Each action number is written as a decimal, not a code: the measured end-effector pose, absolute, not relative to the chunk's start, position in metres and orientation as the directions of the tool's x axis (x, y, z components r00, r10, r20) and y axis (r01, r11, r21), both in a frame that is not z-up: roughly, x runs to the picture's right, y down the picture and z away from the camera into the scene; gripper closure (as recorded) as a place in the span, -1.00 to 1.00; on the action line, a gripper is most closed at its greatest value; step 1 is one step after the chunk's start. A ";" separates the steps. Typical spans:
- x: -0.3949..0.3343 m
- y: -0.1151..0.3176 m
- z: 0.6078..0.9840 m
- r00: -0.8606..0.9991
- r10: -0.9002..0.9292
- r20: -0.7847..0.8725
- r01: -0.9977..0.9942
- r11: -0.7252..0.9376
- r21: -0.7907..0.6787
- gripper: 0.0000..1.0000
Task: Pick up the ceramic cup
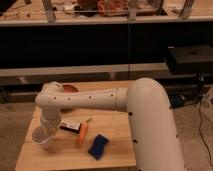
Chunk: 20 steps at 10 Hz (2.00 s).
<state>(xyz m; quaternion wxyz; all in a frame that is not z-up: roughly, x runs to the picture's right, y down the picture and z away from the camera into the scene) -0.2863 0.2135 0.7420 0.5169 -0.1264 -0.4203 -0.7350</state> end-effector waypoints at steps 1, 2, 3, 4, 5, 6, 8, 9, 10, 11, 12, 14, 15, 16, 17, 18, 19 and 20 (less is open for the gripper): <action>-0.285 0.214 0.743 -0.431 -0.657 0.619 0.867 -0.112 0.485 1.00; -0.284 0.214 0.744 -0.429 -0.660 0.617 0.867 -0.111 0.485 1.00; -0.283 0.214 0.744 -0.429 -0.662 0.615 0.867 -0.110 0.486 1.00; -0.283 0.212 0.744 -0.430 -0.662 0.614 0.866 -0.111 0.487 1.00; -0.281 0.205 0.741 -0.433 -0.663 0.611 0.865 -0.116 0.488 1.00; -0.279 0.197 0.736 -0.434 -0.665 0.608 0.864 -0.117 0.489 1.00; -0.275 0.190 0.734 -0.432 -0.670 0.604 0.864 -0.117 0.489 1.00; -0.275 0.190 0.734 -0.433 -0.672 0.601 0.864 -0.118 0.490 1.00; -0.274 0.188 0.736 -0.434 -0.672 0.600 0.863 -0.119 0.491 1.00; -0.273 0.185 0.734 -0.435 -0.672 0.599 0.863 -0.120 0.491 1.00; -0.272 0.182 0.733 -0.435 -0.672 0.599 0.863 -0.121 0.491 1.00; -0.268 0.175 0.731 -0.436 -0.674 0.597 0.862 -0.122 0.492 1.00; -0.268 0.173 0.731 -0.437 -0.675 0.595 0.861 -0.122 0.493 1.00; -0.267 0.171 0.731 -0.437 -0.675 0.595 0.861 -0.123 0.493 1.00; -0.265 0.169 0.731 -0.438 -0.675 0.594 0.861 -0.124 0.493 1.00; -0.263 0.167 0.730 -0.438 -0.675 0.594 0.861 -0.125 0.493 1.00; -0.261 0.164 0.730 -0.437 -0.676 0.594 0.861 -0.123 0.493 1.00; -0.260 0.161 0.729 -0.437 -0.676 0.594 0.862 -0.124 0.492 1.00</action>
